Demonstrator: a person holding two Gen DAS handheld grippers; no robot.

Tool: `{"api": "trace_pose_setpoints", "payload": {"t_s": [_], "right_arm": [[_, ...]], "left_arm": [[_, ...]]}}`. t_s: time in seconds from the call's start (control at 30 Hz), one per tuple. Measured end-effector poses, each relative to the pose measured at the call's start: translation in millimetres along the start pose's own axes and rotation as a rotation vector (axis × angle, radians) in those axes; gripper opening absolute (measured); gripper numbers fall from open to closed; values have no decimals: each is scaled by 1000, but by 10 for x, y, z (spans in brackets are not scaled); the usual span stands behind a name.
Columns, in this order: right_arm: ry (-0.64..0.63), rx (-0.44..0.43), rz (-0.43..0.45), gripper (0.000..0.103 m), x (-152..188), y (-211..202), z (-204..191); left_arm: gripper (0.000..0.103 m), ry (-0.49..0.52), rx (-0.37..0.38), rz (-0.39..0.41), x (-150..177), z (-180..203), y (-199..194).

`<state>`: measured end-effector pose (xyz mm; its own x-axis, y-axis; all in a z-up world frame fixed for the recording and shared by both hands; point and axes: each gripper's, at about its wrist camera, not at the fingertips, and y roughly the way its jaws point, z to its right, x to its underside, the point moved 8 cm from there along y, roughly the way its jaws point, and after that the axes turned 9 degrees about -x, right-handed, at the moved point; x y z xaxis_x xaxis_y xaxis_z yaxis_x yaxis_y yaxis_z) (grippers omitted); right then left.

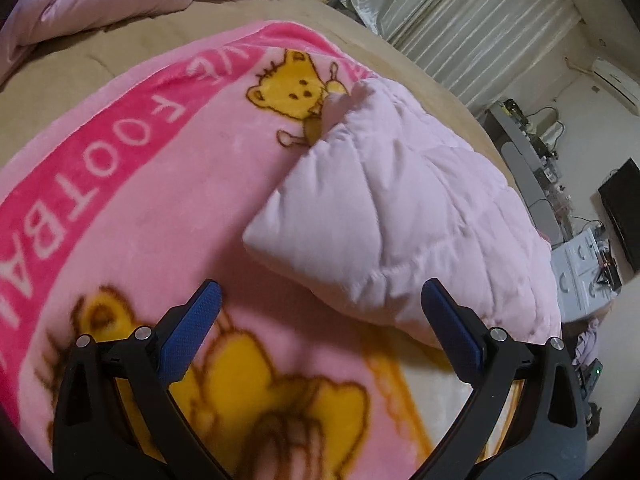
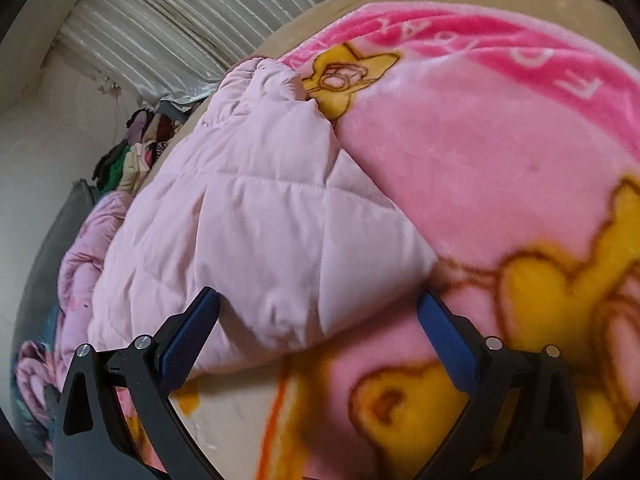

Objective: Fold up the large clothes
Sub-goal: 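Grasp the jacket's folded end with the right tool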

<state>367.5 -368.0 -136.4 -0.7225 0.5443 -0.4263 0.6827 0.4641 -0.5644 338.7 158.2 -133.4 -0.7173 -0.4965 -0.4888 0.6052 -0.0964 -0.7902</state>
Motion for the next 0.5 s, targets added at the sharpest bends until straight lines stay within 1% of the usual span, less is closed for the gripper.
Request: {"api": "trace_pose_setpoints", "payload": {"t_s": [0.13,0.33,0.5], "right_arm": [[36,-44,-7,99,-137,100,19],[58,-103,-29,99,-278,259,8],[69,-135,-31,98,-375,372,1]], "left_arm": [[94,-46,44,-29,-77,-9,120],[94,-58,85,-62,-182,85,300],[95,-85,138,-117,-239,180,475]]}}
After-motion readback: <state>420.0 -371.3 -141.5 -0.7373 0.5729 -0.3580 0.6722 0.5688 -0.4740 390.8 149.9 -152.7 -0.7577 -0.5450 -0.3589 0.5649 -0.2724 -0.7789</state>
